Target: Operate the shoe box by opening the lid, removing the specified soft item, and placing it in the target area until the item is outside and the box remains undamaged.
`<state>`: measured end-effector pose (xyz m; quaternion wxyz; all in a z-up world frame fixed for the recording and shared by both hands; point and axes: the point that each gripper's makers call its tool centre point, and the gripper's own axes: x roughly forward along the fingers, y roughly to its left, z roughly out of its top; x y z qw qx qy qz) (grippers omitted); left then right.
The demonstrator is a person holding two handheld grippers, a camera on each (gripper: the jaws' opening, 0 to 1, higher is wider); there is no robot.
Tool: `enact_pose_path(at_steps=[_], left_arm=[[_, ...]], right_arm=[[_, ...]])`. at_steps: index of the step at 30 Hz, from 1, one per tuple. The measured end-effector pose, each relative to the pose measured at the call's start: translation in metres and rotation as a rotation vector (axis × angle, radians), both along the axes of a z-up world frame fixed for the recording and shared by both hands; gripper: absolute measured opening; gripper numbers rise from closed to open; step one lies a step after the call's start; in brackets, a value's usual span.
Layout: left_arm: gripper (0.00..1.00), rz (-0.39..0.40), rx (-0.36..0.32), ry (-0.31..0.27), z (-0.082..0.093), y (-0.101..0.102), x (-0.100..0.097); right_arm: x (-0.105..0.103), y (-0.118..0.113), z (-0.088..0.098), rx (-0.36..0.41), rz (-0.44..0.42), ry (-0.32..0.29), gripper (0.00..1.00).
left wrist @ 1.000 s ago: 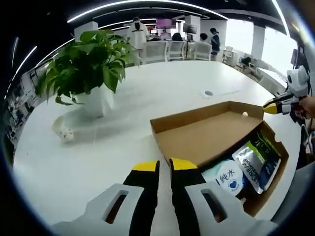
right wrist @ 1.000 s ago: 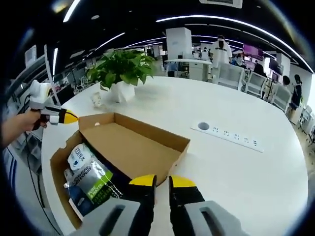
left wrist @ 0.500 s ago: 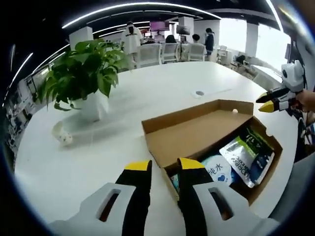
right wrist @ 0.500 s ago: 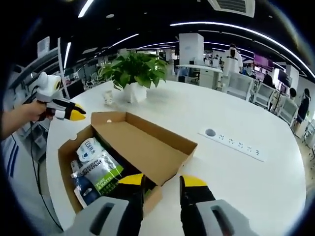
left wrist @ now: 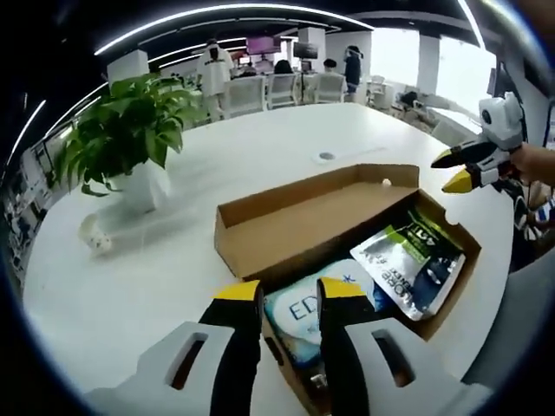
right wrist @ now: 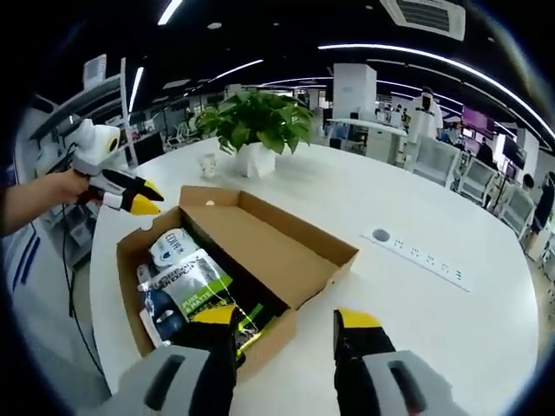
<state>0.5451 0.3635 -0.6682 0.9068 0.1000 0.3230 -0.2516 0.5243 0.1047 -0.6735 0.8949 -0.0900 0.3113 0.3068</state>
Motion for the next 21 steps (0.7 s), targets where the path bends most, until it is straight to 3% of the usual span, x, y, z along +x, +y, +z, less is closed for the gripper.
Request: enact_pose_path(at_steps=[12,21], left_arm=[[0.29,-0.065,-0.033,0.055,-0.009,-0.032,-0.035],[0.28,-0.062,-0.066,0.122,-0.024,-0.048,-0.055]], right_arm=[[-0.018,0.008,0.001,-0.003,0.096,-0.037,0.61],[-0.032,0.019,0.003,-0.035,0.189,-0.074,0.71]])
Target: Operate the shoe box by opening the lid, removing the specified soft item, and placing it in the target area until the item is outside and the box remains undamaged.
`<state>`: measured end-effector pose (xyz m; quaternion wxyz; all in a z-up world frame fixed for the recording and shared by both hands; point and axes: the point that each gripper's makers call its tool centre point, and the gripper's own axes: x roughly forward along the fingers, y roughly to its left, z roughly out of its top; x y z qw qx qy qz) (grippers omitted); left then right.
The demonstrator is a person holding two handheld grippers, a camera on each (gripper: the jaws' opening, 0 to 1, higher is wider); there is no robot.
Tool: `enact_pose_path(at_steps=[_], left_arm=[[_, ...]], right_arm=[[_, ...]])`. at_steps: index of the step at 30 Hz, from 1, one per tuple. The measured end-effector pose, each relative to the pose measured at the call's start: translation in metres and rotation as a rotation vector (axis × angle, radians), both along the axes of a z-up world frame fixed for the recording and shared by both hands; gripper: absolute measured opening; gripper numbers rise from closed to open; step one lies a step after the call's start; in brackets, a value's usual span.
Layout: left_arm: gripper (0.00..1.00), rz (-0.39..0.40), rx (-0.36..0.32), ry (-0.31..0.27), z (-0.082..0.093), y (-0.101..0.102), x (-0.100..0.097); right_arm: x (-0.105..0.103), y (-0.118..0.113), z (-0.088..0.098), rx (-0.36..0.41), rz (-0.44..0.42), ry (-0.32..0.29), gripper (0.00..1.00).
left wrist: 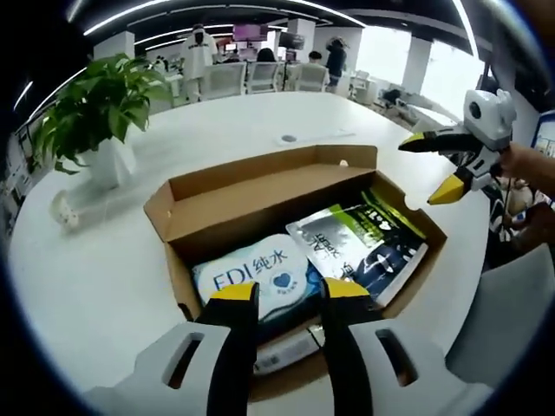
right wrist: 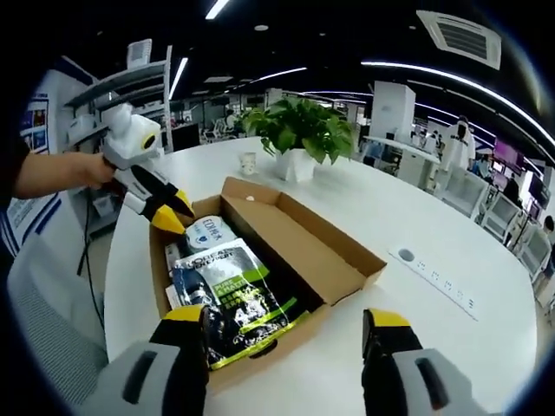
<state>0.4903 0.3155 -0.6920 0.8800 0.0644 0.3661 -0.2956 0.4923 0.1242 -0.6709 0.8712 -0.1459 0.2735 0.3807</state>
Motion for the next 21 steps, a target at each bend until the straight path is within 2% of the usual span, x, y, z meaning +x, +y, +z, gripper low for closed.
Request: enact_pose_path(at_steps=[12,21], left_arm=[[0.32,0.008,-0.077,0.107,-0.011,-0.019,-0.015],[0.31,-0.009,-0.089,0.152,-0.023,-0.03,-0.024]], right_arm=[[-0.015,0.012,-0.009,-0.016,0.071,-0.013,0.8],[-0.019,0.013,-0.012,-0.031,0.092,-0.042,0.8]])
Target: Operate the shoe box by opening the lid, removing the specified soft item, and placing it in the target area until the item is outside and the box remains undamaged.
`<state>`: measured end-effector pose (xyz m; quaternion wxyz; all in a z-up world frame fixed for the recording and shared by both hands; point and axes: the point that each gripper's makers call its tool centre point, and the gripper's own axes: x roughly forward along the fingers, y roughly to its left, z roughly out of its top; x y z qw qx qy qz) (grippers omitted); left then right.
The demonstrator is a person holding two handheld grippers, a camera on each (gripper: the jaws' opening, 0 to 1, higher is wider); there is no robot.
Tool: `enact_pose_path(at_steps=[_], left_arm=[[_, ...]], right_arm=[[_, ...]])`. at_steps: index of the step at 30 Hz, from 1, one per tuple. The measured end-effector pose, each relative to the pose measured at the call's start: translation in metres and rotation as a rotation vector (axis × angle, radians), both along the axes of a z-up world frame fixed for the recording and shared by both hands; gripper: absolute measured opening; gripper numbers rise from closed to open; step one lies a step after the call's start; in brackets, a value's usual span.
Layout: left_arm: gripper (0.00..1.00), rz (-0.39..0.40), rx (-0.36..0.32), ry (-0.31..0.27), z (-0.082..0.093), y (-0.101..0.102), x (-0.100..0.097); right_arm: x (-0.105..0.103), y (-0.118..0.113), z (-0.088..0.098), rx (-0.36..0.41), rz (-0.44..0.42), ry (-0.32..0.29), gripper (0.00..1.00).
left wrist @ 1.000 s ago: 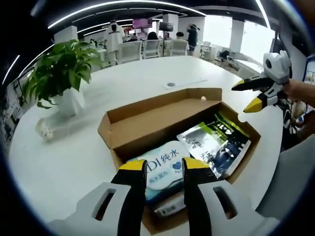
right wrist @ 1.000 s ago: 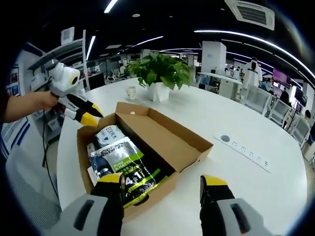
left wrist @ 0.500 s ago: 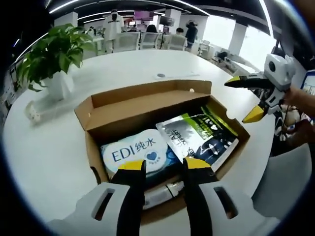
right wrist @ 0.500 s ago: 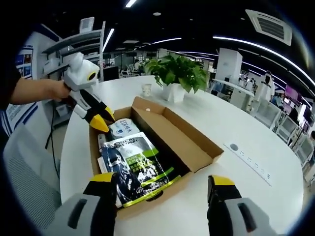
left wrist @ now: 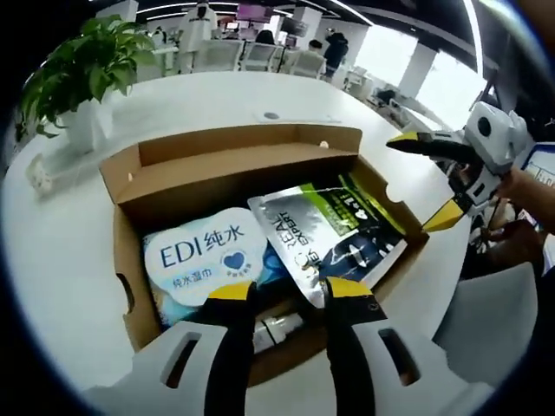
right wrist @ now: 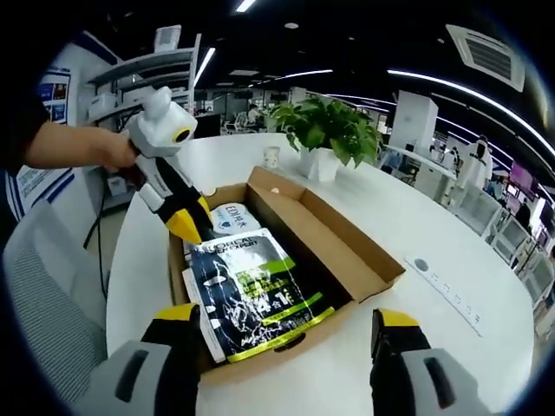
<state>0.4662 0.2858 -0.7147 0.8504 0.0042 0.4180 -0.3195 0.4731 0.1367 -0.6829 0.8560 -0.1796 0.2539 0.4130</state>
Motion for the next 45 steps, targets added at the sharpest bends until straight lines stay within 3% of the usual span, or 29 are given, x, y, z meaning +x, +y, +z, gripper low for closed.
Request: enact_pose_path(at_steps=[8,17,22,28,45], left_arm=[[0.25,-0.006,-0.025,0.042,-0.008,-0.008,0.0],[0.2,0.024,-0.159,0.15,-0.015,-0.024,-0.005],[0.17,0.052,-0.181,0.152,-0.015,-0.022,-0.002],[0.02,0.105,-0.231,0.145,-0.006,-0.019,0.003],[0.0,0.074,-0.214,0.123,0.013,-0.025,0.002]], right_arm=[[-0.004,0.0,-0.006,-0.006,0.011,0.009,0.8],[-0.008,0.003,-0.009,0.001,0.016,0.009,0.8],[-0.009,0.003,-0.012,0.0,0.015,0.014,0.79],[-0.009,0.007,-0.012,0.012,0.014,0.013,0.79],[-0.009,0.017,-0.011,0.017,0.025,0.005,0.79]])
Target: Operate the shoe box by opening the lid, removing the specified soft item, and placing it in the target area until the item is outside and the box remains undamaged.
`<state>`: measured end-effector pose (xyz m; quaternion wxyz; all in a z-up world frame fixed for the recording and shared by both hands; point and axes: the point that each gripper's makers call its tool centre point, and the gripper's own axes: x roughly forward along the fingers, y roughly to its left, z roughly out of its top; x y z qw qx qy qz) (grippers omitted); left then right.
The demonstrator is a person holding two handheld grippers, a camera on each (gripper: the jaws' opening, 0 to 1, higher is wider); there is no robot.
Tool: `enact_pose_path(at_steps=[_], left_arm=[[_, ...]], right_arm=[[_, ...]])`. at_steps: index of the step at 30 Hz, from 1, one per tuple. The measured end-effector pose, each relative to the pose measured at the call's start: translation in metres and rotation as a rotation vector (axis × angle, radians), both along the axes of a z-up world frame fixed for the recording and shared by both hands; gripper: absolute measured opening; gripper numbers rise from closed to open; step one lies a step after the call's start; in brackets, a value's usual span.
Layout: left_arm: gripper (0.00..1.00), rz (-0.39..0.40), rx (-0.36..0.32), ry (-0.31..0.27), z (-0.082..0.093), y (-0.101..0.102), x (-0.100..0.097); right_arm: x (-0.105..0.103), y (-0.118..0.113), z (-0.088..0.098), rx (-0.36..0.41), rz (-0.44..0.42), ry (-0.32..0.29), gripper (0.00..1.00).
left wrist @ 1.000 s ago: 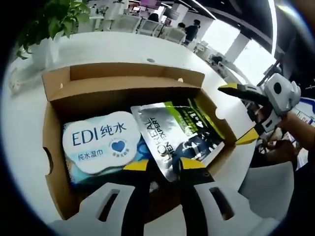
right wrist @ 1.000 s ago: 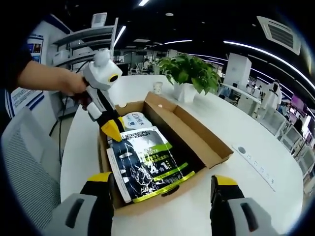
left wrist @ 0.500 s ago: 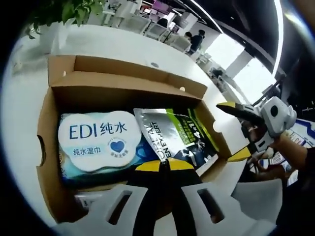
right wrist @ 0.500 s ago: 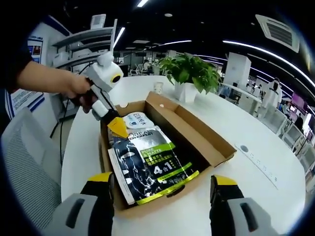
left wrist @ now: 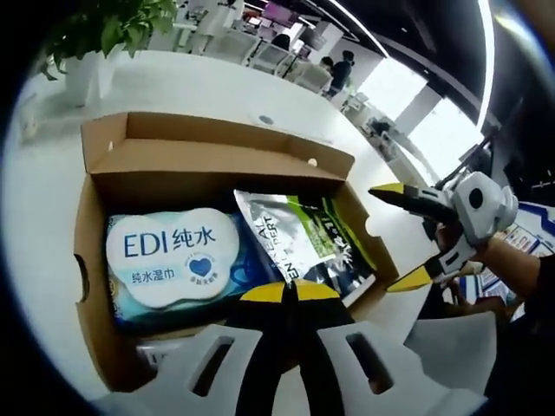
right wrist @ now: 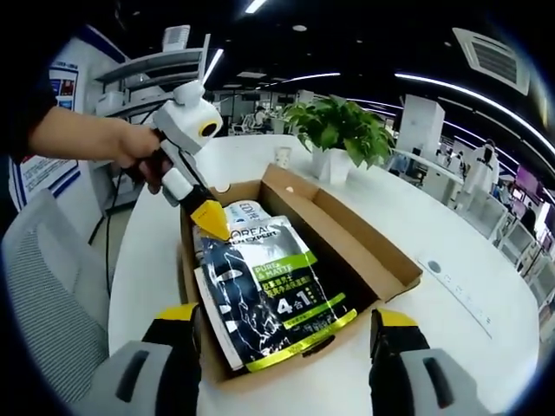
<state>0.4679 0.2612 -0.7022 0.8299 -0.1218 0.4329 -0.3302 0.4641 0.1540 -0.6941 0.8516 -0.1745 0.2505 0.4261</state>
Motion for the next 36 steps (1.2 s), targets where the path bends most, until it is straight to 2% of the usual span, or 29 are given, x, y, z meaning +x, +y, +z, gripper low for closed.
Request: enact_pose_path(at_steps=[17,24,30,36], left_arm=[[0.0,-0.032,0.034,-0.009,0.019,-0.005,0.005],[0.01,-0.054,0.094,-0.012,0.022,-0.008,0.006],[0.01,-0.056,0.075,-0.015,0.033,-0.013,0.01],[0.01,-0.065,0.066,-0.019,0.039,-0.016,0.011]], right_arm=[[0.0,0.011,0.0,0.007,-0.004,0.002,0.75],[0.004,0.022,0.002,0.02,-0.005,-0.004,0.72],[0.006,0.03,-0.002,0.03,-0.014,0.013,0.7],[0.009,0.031,-0.005,0.019,-0.036,0.021,0.62]])
